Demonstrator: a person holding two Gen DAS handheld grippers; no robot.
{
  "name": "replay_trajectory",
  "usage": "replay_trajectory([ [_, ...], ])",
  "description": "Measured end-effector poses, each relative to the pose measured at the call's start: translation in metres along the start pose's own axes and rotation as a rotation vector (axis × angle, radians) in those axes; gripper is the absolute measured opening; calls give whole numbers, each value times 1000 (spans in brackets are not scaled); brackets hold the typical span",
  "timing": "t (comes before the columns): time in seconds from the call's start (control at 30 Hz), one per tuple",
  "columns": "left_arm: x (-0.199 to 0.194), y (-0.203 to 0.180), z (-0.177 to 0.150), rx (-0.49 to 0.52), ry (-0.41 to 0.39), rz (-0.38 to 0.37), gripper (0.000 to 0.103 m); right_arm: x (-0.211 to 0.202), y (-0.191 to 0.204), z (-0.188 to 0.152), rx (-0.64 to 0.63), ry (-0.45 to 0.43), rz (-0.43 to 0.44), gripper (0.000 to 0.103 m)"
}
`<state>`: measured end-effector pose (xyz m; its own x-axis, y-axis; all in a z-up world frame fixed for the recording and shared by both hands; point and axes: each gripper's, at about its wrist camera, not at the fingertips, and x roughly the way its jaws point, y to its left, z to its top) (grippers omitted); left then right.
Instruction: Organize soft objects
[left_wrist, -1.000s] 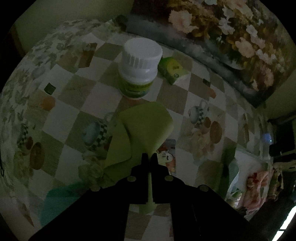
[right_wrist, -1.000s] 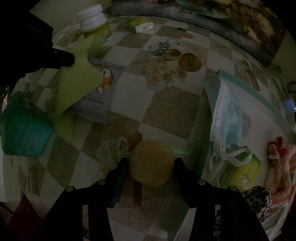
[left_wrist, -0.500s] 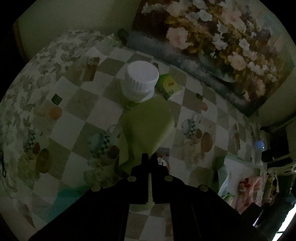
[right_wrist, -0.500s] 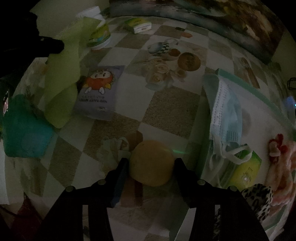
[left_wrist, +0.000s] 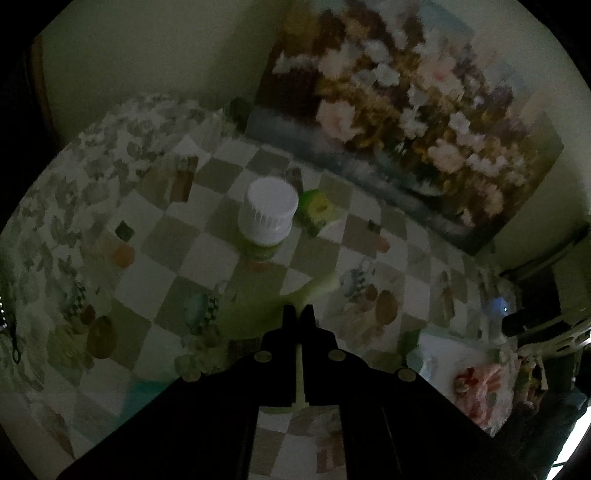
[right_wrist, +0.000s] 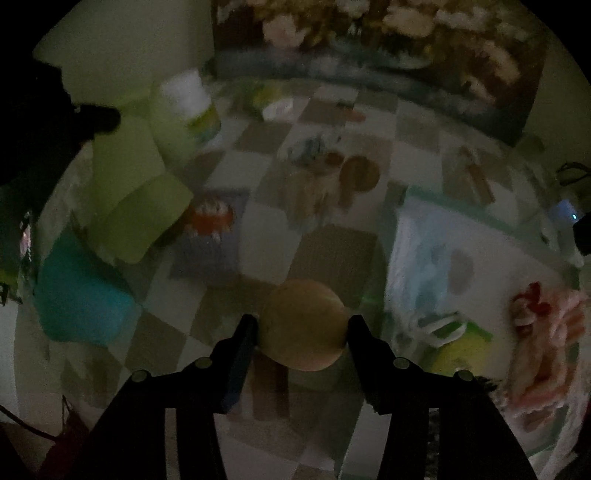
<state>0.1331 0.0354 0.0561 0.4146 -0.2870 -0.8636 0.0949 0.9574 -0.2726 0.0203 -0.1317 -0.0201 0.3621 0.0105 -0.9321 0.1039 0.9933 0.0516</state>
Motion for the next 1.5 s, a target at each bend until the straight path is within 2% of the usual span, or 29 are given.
replay_trajectory([
  [0.23,-33,-15,4,33,-85,-30,2,-41,-9,11,51,-132,-10,54],
  [0.4,-45,-30,3,64,-115,-55,2,-58,-29,11,93,-174,-37,54],
  [0.7,-49,-71,-7,149,-114,-107,2,-68,-88,-6,243,-180,-125,54],
  [1.0,-43,-132,-24,277,-96,-180,2,-81,-155,-29,430,-188,-188,54],
  [1.27,-26,-190,-53,414,-59,-231,2,-92,-193,-47,530,-200,-232,54],
  [1.5,-13,-232,-81,544,-60,-250,2,-91,-203,-52,554,-196,-241,54],
])
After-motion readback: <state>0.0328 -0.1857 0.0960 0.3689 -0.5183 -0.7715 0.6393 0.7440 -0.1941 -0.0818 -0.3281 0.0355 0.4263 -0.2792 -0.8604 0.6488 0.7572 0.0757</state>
